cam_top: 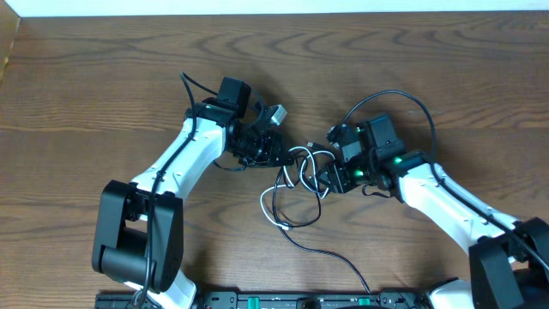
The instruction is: Untangle cables
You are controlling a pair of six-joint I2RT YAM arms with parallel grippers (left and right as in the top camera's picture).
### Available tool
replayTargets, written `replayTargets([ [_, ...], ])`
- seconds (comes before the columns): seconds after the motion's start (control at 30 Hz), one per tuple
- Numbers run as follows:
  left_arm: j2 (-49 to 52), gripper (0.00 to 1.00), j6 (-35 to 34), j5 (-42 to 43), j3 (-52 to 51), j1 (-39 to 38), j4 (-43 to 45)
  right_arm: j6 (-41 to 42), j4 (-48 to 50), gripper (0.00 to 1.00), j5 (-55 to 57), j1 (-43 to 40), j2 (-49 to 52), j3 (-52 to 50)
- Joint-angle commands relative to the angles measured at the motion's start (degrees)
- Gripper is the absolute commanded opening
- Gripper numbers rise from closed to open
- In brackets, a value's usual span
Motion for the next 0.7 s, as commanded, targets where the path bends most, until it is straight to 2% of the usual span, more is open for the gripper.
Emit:
replayTargets([
  [0.0, -0.13, 0.08, 1.31, 4.07, 0.0, 0.09, 0.04, 2.54, 0.85, 0.11, 4.17, 1.36, 2.54, 0.04],
  [0.03, -0.2, 0.08, 1.81, 4.04, 0.0, 0.11, 0.04, 4.02, 0.79, 0.01, 5.57, 1.33, 2.95, 0.04],
  [0.1, -0.2, 0.08, 2.1, 2.6, 0.0, 0.26, 0.02, 8.66, -0.74, 0.01, 12.0, 1.01, 3.19, 0.04],
  [0.2, -0.2, 0.08, 2.05, -4.68, 0.0, 0.26, -0.92, 15.78, -4.79, 0.01, 24.5, -0.48, 3.06, 0.04],
  [0.33, -0.2, 0.08, 2.03, -14.47, 0.0, 0.26, -4.28, 18.25, -10.78, 0.01, 36.02, -4.79, 2.89, 0.07],
  [0.43, -0.2, 0.08, 2.03, -18.62, 0.0, 0.26, -5.9, 18.27, -13.81, 0.01, 39.43, -8.87, 2.89, 0.07],
  [0.67, -0.22, 0.08, 1.81, -19.37, 0.0, 1.2, -5.97, 18.25, -15.08, 0.01, 39.28, -17.0, 2.89, 0.07],
])
